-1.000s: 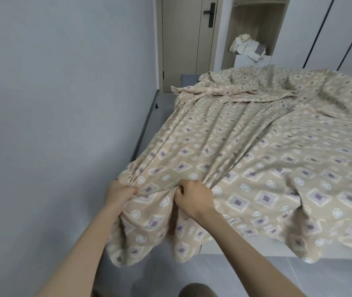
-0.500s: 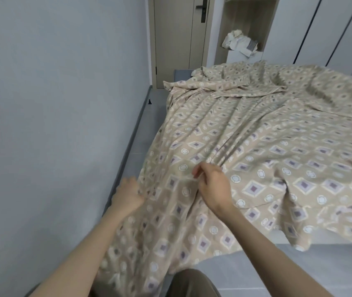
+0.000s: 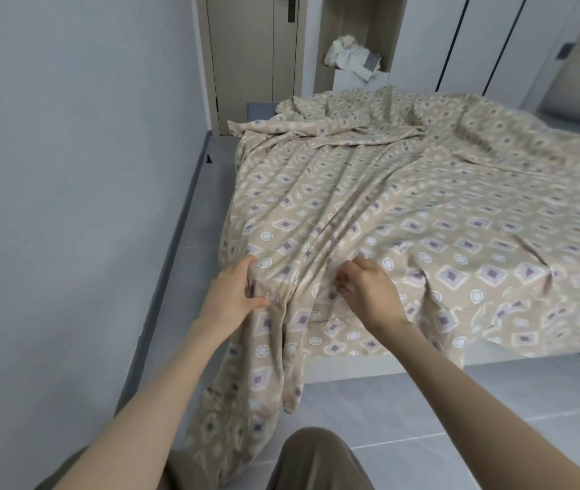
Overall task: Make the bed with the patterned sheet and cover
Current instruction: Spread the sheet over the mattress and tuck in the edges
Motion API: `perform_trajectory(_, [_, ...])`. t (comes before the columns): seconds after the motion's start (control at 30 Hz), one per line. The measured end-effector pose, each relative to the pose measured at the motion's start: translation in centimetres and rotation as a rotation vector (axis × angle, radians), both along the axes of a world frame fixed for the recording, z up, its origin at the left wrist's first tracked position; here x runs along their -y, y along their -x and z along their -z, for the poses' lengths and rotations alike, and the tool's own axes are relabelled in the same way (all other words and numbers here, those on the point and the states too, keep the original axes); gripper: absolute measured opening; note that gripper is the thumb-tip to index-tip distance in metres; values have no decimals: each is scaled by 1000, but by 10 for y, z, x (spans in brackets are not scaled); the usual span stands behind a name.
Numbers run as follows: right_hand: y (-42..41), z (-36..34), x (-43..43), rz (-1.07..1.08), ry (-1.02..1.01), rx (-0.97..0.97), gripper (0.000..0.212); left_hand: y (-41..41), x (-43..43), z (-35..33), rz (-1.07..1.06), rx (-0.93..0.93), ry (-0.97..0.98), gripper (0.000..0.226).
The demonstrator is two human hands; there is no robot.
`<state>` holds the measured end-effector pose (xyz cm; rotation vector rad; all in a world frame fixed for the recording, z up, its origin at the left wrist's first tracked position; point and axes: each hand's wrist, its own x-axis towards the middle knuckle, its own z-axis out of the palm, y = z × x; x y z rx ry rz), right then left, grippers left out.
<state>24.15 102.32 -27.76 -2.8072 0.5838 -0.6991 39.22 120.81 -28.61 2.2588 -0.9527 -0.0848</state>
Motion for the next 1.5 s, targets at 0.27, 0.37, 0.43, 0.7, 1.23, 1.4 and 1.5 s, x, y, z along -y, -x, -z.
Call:
perform_trajectory(0.27, [8, -10, 6, -69, -22, -30, 7, -13, -4, -4, -45, 70, 40, 38])
perform_trajectory(0.37, [7, -15, 7, -68, -36, -223, 18, -11, -1, -4, -75, 148, 40, 31])
perform_trajectory(0.43, [6, -19, 8, -67, 21, -381, 22, -6, 3, -4, -49, 176, 56, 35])
perform_trajectory(0.7, [35, 1, 14, 111, 89, -925, 43, -5, 18, 10, 199, 235, -43, 40])
perform_trajectory(1.23, [52, 64, 36, 190, 102, -562, 34, 6, 14, -8, 107, 221, -117, 68])
perform_trajectory(1.4, [50, 51, 17, 30, 8, -208, 17, 2, 6, -5, -74, -30, -178, 79])
perform_trajectory(1.5, [43, 47, 4, 18, -30, -471, 19, -4, 3, 2, -98, -41, -233, 56])
